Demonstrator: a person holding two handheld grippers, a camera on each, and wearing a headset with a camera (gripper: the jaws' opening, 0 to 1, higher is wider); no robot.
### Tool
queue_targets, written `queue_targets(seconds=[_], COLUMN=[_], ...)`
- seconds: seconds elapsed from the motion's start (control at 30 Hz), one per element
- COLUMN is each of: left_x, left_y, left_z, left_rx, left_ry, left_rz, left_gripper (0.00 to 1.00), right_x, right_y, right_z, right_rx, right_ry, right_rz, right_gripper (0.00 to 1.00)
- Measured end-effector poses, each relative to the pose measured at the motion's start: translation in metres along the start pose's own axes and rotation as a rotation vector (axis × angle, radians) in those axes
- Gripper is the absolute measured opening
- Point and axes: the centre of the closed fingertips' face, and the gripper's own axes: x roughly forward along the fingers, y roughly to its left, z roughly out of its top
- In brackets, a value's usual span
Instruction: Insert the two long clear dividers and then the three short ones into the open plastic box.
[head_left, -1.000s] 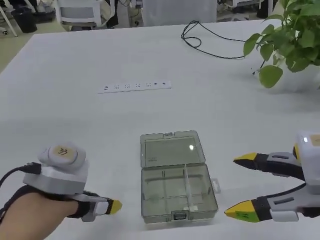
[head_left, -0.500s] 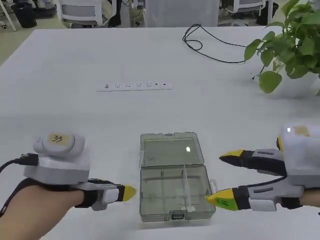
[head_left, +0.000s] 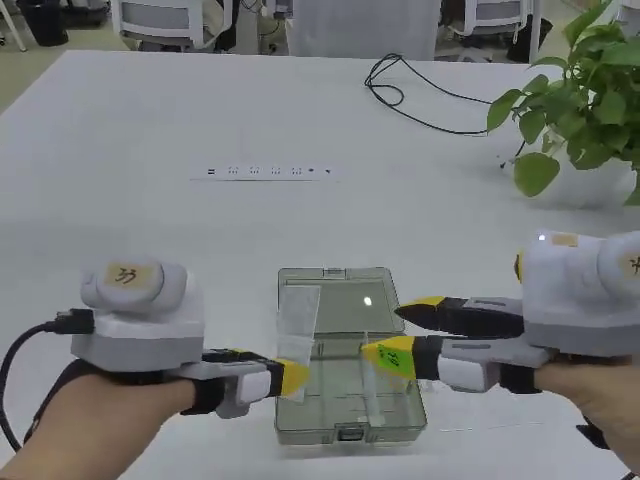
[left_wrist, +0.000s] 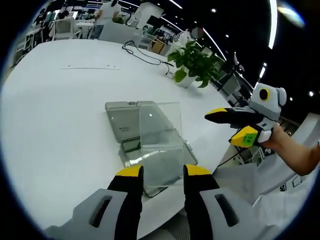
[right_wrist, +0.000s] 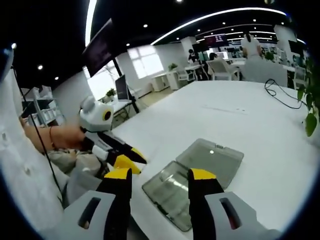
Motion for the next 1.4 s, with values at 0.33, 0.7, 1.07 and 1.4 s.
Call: queue_targets(seconds=[0.33, 0.7, 1.07, 1.4], left_x=[0.005, 0.008, 0.009, 0.013], left_y=[-0.018, -0.034, -0.034, -0.035], left_z=[0.006, 0.008, 0.008, 0.007], left_rx=[0.005, 0.03, 0.05, 0.099], left_ry=[-0.036, -0.048, -0.048, -0.049], left_rz=[-0.056, -0.106, -0.102, -0.102], left_gripper=[0.3, 0.3, 0.3, 0.29], right_x=[0.016, 0.026, 0.032, 0.034], right_y=[0.009, 0.012, 0.014, 0.01], right_z=[0.0, -0.004, -0.01, -0.009], right_rx=[0.09, 0.185, 0.24, 0.295], right_ry=[-0.001, 0.004, 0.024, 0.008], right_rz=[-0.025, -0.054, -0.076, -0.127], right_gripper=[0.29, 0.18, 0.09, 0.06])
